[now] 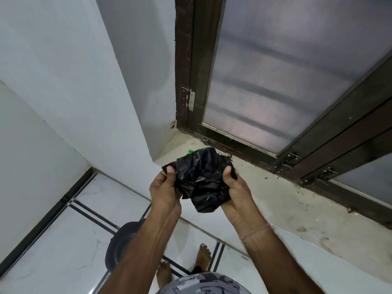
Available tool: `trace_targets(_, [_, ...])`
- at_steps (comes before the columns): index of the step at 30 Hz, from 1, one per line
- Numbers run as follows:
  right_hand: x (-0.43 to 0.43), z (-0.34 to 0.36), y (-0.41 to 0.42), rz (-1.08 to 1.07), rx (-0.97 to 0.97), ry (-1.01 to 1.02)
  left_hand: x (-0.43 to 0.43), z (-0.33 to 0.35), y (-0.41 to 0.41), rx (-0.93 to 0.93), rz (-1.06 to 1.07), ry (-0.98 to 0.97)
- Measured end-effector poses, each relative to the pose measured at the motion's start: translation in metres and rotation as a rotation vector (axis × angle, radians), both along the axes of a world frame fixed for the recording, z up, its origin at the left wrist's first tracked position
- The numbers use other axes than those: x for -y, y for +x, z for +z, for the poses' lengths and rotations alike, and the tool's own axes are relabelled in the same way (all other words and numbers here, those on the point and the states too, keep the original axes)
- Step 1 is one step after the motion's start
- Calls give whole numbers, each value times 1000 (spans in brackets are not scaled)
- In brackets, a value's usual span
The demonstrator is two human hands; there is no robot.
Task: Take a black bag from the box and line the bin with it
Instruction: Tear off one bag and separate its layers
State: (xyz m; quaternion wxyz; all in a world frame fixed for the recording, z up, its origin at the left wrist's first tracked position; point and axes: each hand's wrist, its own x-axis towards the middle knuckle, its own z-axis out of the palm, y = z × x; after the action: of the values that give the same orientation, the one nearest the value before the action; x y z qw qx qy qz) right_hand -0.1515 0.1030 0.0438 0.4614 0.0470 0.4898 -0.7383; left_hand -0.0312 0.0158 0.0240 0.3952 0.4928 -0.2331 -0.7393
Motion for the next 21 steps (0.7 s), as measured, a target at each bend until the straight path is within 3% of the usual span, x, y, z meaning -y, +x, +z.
trace_targets(8, [-2,-4,-6,-128,220,-43,3,-3,8,119,-10,-88])
trace_targets(15, [-15,0,-13,-100,36,20,7,-11,15,157,-12,-117])
trace_targets(17, [-18,0,-7,-14,-112,53,6,-10,11,195,-28,-155])
trace_targets(21, [-27,4,6,344,-751,158,14,-8,6,257,-35,-240])
